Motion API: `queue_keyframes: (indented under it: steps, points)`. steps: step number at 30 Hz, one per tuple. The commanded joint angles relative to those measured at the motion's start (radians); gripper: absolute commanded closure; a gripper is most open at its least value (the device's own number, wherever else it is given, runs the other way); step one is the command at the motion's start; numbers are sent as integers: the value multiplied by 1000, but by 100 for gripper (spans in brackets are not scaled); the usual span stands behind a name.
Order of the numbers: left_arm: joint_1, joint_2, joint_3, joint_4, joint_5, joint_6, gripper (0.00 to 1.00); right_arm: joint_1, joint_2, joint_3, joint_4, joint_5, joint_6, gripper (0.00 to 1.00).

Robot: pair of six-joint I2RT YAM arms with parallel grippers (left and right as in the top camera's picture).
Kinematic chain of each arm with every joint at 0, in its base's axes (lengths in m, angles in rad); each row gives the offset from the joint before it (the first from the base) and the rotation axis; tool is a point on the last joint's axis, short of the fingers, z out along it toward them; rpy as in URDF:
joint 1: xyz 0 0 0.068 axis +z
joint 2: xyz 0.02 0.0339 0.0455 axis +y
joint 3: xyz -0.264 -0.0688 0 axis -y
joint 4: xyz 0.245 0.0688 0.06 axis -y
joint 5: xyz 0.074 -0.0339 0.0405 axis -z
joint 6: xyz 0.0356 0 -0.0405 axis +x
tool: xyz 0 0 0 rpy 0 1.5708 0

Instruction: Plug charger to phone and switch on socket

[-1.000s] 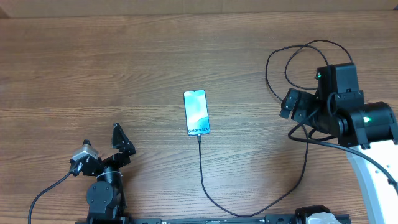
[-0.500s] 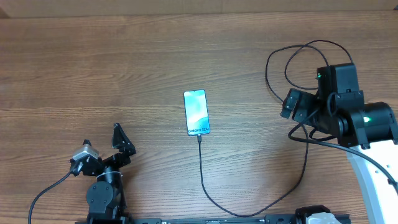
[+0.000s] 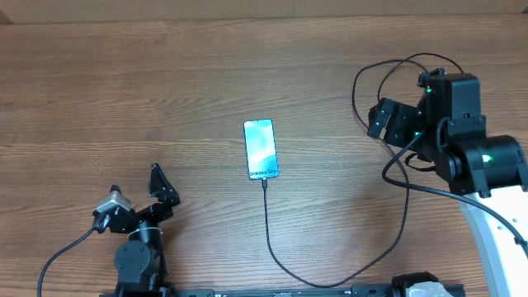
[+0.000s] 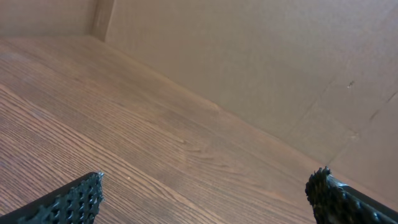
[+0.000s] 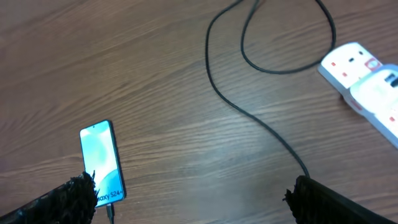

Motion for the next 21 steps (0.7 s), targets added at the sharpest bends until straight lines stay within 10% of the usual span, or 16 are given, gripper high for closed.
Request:
queue_keyframes:
  steps: [1, 21]
  points:
    - [5, 0, -4, -1, 7, 23, 0, 2, -107, -70, 82, -16, -35, 0]
    - [5, 0, -4, -1, 7, 23, 0, -140, -989, -921, 843, -172, -34, 0]
